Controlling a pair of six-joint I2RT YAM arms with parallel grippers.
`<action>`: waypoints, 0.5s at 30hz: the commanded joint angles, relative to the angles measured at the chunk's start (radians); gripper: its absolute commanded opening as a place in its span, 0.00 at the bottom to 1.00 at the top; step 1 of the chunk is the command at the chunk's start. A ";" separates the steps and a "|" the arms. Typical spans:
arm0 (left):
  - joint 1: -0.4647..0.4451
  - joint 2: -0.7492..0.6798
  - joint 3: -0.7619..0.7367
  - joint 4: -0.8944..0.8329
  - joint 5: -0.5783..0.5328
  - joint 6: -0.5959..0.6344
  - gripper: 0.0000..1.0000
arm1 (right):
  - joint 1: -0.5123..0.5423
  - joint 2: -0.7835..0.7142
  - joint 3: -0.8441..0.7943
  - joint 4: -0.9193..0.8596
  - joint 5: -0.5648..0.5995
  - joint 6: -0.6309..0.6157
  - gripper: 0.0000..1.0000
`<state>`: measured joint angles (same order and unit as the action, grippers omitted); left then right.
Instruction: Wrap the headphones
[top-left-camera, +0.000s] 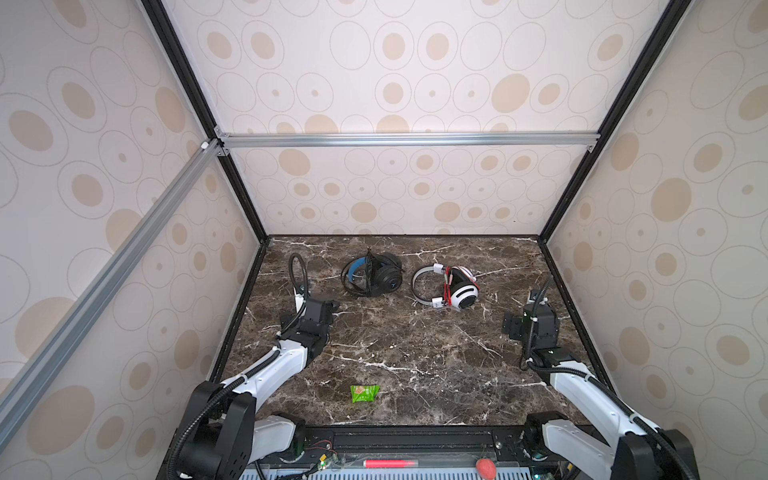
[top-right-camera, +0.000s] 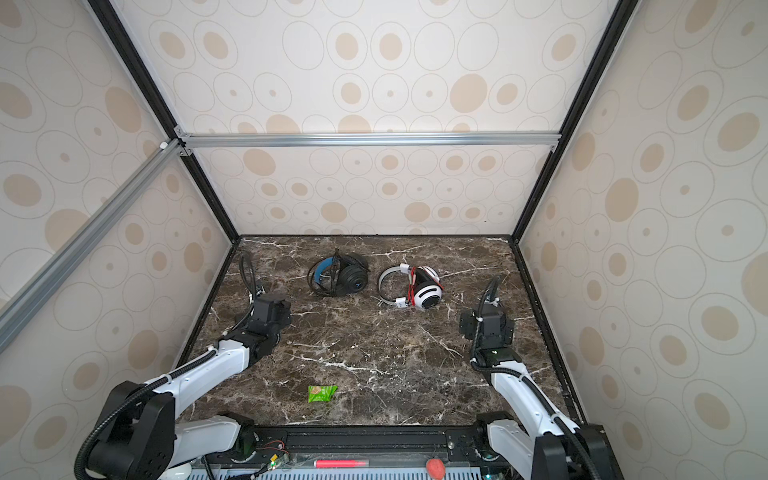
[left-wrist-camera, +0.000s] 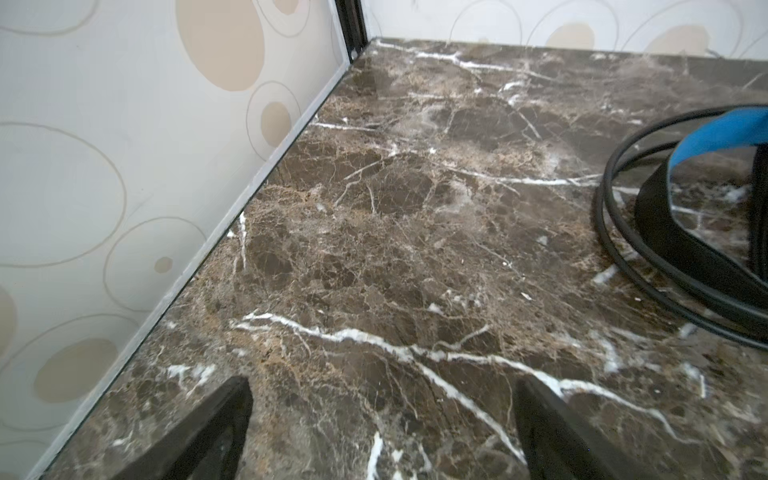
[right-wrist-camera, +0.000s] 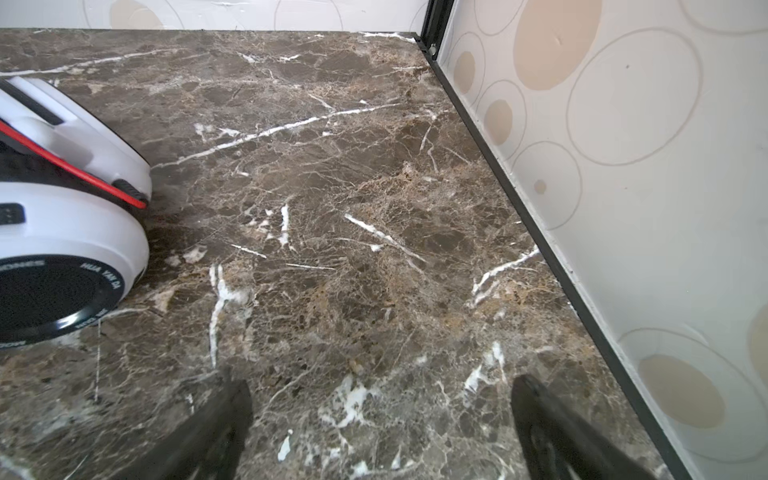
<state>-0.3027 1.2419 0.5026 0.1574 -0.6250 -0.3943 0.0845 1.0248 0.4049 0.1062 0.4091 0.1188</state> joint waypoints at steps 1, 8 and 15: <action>0.009 0.051 -0.045 0.453 -0.071 0.156 0.98 | -0.027 0.037 -0.041 0.236 -0.062 -0.005 1.00; 0.063 0.182 -0.080 0.813 -0.051 0.341 0.98 | -0.061 0.190 -0.066 0.435 -0.169 -0.022 1.00; 0.156 0.308 -0.022 0.960 0.101 0.362 0.98 | -0.075 0.361 -0.009 0.587 -0.234 -0.028 1.00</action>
<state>-0.1829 1.5089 0.4385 0.9787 -0.5797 -0.0799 0.0170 1.3396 0.3656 0.5732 0.2245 0.1043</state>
